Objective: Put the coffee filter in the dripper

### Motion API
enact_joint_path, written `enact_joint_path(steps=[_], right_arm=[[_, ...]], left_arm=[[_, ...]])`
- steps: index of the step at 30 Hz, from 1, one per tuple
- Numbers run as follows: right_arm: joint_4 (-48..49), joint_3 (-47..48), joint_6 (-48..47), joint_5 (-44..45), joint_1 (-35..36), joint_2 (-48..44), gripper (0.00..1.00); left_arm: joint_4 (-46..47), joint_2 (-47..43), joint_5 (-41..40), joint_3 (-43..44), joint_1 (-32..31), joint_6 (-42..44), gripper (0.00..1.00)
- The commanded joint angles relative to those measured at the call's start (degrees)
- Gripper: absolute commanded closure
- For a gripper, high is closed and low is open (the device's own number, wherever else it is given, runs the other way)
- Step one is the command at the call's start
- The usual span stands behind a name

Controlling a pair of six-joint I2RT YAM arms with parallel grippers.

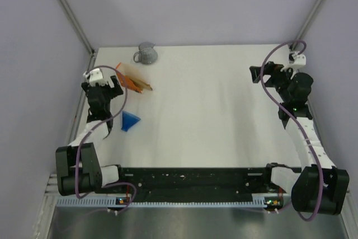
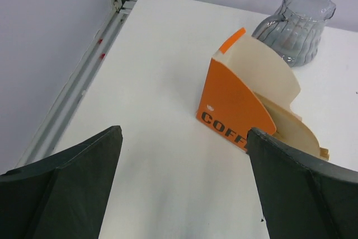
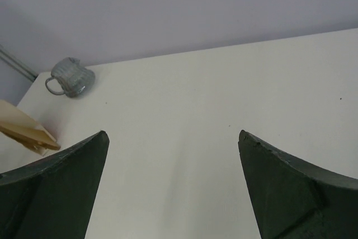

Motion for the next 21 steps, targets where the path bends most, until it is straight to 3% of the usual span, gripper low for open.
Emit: enact_joint_path(steps=[1, 4, 6, 12, 17, 21], right_arm=[[-10.19, 7.64, 2.05, -3.87, -0.35, 0.44, 0.01], [-13.28, 9.49, 1.17, -5.1, -0.26, 1.06, 0.01], [-15.04, 10.2, 0.3, -5.72, -0.26, 1.32, 0.02], [-19.26, 11.52, -3.22, -6.16, -0.09, 2.03, 0.04], [-21.81, 12.4, -4.98, -5.54, 0.35, 2.82, 0.04], [-23.21, 13.19, -5.95, -5.72, 1.06, 3.7, 0.05]], left_arm=[[-21.44, 0.56, 6.84, 16.01, 0.41, 3.53, 0.01], [-40.17, 7.4, 22.04, 32.54, 0.23, 6.6, 0.01], [-49.85, 14.07, 26.91, 45.36, -0.82, 6.1, 0.03], [-73.6, 39.55, 22.2, 84.56, -5.82, 5.83, 0.22], [-77.95, 56.71, 12.81, 106.21, -10.31, 7.14, 0.25], [-68.74, 61.56, 4.18, 109.41, -12.51, 7.58, 0.27]])
